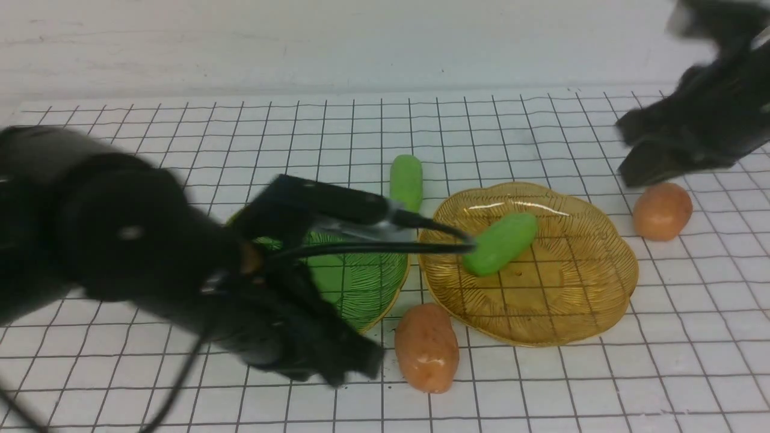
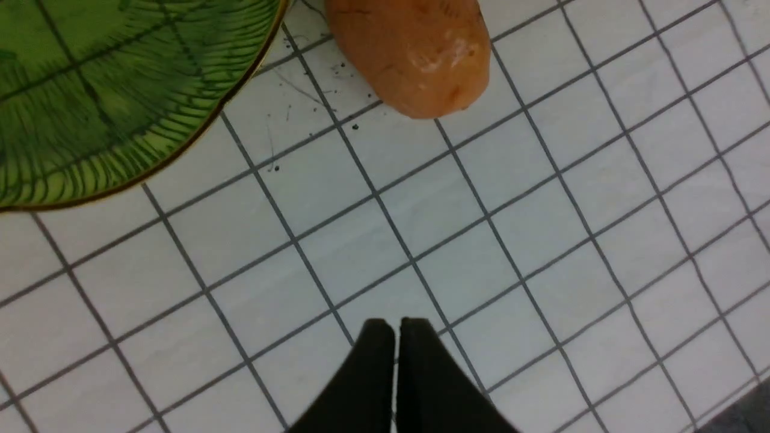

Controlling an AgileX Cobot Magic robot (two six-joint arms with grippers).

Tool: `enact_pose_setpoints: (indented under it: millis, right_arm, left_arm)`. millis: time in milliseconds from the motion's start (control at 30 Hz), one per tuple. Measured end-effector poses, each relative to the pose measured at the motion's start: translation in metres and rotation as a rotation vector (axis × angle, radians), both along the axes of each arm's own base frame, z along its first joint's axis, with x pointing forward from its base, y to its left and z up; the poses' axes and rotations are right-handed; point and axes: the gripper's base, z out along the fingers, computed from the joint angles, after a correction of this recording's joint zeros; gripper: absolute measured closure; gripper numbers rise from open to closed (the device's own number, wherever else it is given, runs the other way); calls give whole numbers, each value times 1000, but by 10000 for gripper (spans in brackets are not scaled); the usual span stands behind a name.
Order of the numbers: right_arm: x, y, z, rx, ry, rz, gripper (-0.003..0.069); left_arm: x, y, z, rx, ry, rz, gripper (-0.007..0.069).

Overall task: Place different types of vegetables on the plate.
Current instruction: 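Put the potatoes from the left side into the left plate with the left gripper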

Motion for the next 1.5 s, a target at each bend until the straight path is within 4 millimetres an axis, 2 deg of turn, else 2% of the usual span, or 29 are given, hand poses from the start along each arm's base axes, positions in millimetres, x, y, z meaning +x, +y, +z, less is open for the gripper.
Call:
enact_pose_setpoints:
  millis: [33,133,167,200,233,333,467,533,567,633,667,767,833,1267,1500]
  right_arm:
    - [-29,-5,31,16,-100,1,661]
    - [-78,-13,60,26,-223,0,671]
    - [-78,-13,60,25,-223,0,672]
    - [-90,-15,65,27,-250,-1,672]
    - [-116,-19,70,28,-297,-3,673]
    - [-148,-25,69,23,-360,7,673]
    - [-170,-29,61,-7,-468,43,673]
    - [-174,-30,58,-21,-494,56,673]
    - [-182,-32,54,-37,-536,75,673]
    - [-191,-33,51,-29,-574,68,673]
    - [-192,-33,51,-28,-577,68,673]
    - [-200,-33,50,-6,-601,65,673]
    - [-200,-33,49,0,-598,66,673]
    - [-201,-30,50,23,-606,96,673]
    - [-201,-29,50,20,-609,107,673]
  left_arm:
    - [8,-13,-5,21,10,0,632]
    - [22,-30,-10,34,19,3,630]
    - [24,-32,-9,33,17,4,629]
    - [28,-36,-13,38,23,4,626]
    - [36,-42,-17,38,25,9,606]
    - [47,-55,-28,33,28,8,536]
    - [51,-70,-46,41,50,-6,403]
    - [53,-73,-51,46,59,-9,351]
    - [55,-76,-60,49,71,-2,279]
    - [58,-79,-69,50,89,28,181]
    - [59,-80,-70,48,91,35,174]
    - [62,-83,-84,55,124,81,81]
    - [64,-85,-91,60,139,100,57]
    - [75,-92,-112,29,128,203,51]
    - [80,-88,-114,54,91,276,69]
